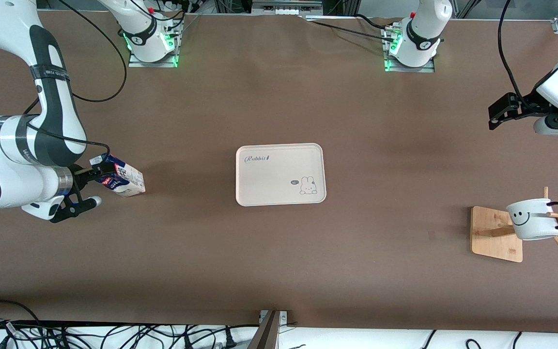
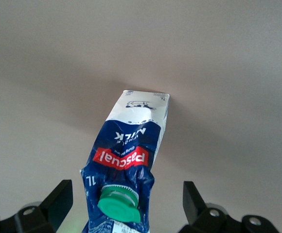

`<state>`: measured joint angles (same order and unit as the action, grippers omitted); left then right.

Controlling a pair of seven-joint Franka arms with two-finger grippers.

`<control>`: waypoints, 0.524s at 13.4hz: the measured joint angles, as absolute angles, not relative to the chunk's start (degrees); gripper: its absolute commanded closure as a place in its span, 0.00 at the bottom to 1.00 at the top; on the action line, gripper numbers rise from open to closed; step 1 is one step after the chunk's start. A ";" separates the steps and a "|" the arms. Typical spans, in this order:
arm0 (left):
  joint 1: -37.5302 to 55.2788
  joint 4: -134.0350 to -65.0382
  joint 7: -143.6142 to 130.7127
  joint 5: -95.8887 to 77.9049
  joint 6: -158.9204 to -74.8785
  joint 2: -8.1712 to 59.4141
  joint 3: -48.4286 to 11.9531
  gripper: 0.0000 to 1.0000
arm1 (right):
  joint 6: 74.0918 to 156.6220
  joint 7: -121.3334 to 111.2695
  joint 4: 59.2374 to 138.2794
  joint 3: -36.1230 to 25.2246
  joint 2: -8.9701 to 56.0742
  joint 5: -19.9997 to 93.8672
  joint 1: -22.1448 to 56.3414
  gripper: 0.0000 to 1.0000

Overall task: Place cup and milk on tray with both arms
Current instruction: 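Close the right gripper on the milk carton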

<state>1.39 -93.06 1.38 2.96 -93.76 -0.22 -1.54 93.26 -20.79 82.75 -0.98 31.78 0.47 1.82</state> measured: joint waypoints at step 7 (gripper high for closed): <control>1.41 -93.06 1.38 2.92 -93.76 -0.21 -1.57 0.00 | 92.84 -20.78 84.78 -0.92 32.36 0.52 1.87 0.00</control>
<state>1.41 -93.06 1.38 2.92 -93.76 -0.21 -1.57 92.84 -20.78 84.78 -0.92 32.36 0.52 1.87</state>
